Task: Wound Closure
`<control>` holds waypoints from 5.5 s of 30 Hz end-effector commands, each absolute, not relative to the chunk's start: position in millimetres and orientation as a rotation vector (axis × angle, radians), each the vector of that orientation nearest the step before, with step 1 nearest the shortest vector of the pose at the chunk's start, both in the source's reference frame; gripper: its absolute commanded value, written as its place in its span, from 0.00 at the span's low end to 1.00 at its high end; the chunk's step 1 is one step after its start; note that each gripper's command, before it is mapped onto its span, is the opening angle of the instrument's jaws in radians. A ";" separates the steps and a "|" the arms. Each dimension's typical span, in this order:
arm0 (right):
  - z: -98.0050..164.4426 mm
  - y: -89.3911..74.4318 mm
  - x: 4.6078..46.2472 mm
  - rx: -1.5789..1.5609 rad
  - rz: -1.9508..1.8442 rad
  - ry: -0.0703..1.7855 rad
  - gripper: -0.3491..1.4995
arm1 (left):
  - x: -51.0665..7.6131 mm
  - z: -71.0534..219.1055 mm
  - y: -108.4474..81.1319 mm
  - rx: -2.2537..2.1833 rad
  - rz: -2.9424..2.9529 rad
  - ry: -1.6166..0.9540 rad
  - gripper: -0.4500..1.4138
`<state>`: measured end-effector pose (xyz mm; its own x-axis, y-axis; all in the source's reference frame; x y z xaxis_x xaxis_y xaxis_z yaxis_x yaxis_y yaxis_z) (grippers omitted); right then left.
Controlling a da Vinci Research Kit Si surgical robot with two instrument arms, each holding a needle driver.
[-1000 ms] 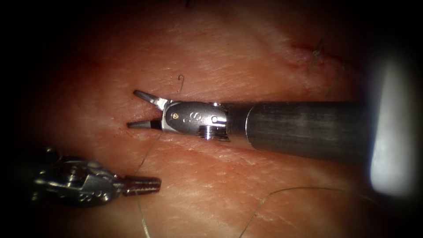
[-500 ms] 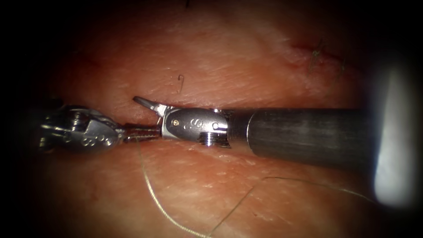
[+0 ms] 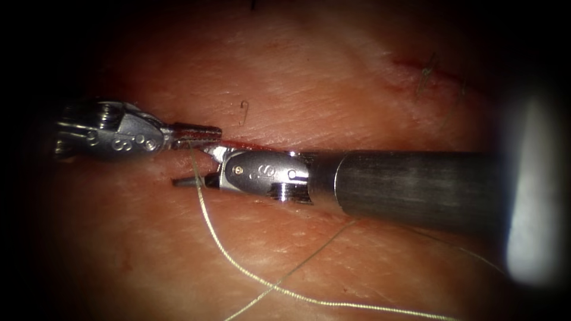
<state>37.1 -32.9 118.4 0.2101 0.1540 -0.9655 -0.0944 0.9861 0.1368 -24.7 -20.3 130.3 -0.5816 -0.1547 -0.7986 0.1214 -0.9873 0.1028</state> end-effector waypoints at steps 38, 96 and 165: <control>117.9 -33.6 36.9 0.067 0.161 1.390 0.45 | -23.8 139.4 -18.6 1.459 -2.630 -0.078 0.00; 117.4 -33.5 37.0 0.069 0.156 1.394 0.45 | -23.6 140.3 -18.0 1.478 -2.625 -0.090 0.00; 117.4 -33.5 37.0 0.069 0.156 1.394 0.45 | -23.6 140.3 -18.0 1.478 -2.625 -0.090 0.00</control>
